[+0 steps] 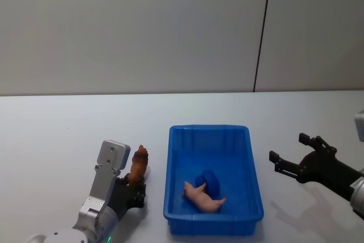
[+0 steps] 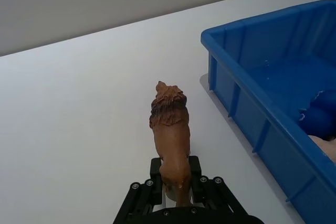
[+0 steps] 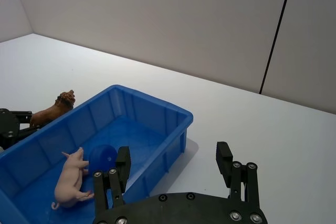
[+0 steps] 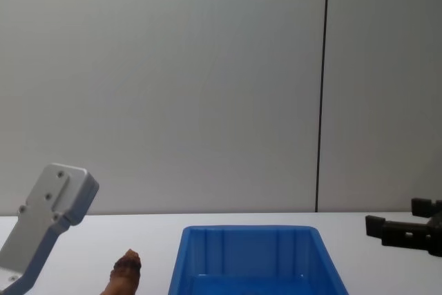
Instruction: Pick up the two dolls from the table and place them into the box.
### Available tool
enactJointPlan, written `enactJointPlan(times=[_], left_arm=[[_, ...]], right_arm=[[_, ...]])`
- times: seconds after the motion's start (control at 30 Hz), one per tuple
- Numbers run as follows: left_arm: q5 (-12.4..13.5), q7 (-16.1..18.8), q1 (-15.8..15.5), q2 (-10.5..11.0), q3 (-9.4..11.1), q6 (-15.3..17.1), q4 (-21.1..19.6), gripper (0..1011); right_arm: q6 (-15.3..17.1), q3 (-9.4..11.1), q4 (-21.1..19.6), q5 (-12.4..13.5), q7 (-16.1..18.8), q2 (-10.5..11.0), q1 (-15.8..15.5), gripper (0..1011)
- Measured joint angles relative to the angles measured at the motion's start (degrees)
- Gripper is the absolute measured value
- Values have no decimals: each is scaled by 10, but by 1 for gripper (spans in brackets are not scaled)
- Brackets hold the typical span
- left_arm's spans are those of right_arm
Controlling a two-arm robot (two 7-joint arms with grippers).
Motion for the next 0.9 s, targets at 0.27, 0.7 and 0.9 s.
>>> enactJointPlan(times=[0.27,0.7,0.9], left_arm=[[13,-6,0,2,-4,-9,-13,305],[43,-36,-11,11,-16,-28,-63,305],[55,-67,-21,7,-17,-36,-78,305]], right_arm=[[0,0,0,0,0,0,0,1001],[0,0,0,0,0,0,0,1001],[0,0,0,0,0,0,0,1001]])
